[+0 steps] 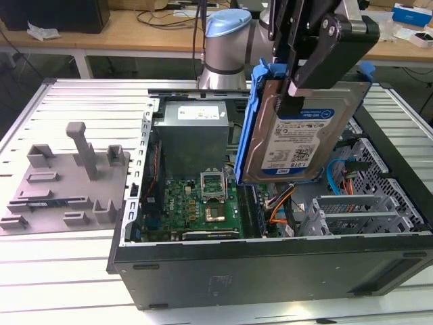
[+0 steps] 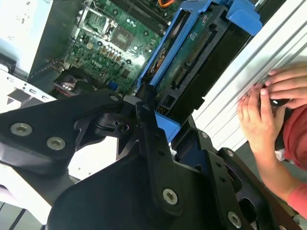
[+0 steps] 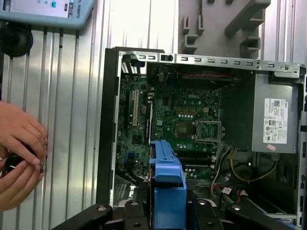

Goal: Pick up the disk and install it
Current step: 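Pick up the disk, then insert the disk into the insertion slot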

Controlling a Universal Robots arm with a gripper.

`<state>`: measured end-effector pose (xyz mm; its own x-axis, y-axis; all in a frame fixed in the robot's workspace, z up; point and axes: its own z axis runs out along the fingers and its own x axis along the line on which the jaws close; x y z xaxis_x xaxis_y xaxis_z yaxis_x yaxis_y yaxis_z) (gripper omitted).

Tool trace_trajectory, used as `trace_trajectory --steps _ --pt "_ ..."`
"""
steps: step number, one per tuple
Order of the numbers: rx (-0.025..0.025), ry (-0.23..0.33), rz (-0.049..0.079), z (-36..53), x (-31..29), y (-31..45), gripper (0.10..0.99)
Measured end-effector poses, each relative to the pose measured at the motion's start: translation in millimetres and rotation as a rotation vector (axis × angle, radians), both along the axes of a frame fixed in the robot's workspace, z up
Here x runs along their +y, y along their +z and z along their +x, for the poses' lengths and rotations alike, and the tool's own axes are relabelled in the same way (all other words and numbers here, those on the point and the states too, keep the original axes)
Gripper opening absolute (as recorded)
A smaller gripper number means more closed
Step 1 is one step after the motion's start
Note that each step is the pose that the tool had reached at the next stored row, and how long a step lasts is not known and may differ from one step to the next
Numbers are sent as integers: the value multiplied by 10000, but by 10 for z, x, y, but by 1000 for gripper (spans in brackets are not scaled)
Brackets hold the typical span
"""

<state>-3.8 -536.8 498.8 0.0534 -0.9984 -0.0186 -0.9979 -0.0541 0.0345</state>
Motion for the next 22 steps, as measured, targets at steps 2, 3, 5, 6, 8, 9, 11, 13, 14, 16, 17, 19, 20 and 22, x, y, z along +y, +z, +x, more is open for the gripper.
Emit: trace_trajectory --steps 2,3,5,6,8,9,11,13,14,16,17,19,20,22 --pt "0 -2 -2 0 -1 1 369" --pt "0 -2 -1 1 -1 0 369" --pt "1 -1 -1 3 -1 0 369" --pt "0 -1 -1 4 -1 0 369" --pt "0 -1 -1 5 -1 0 369" --pt "0 0 -1 5 -1 0 369" --pt "0 -1 -1 6 -1 0 369" --pt "0 0 -1 7 -1 0 369" --pt "0 -1 -1 8 -1 0 369" --pt "0 -1 -1 11 -1 0 369" --pt "0 -1 -1 11 -1 -1 369" --pt "0 -1 -1 12 -1 -1 369" --pt "0 -1 -1 12 -1 -1 369" --pt "0 -1 -1 13 -1 -1 369"
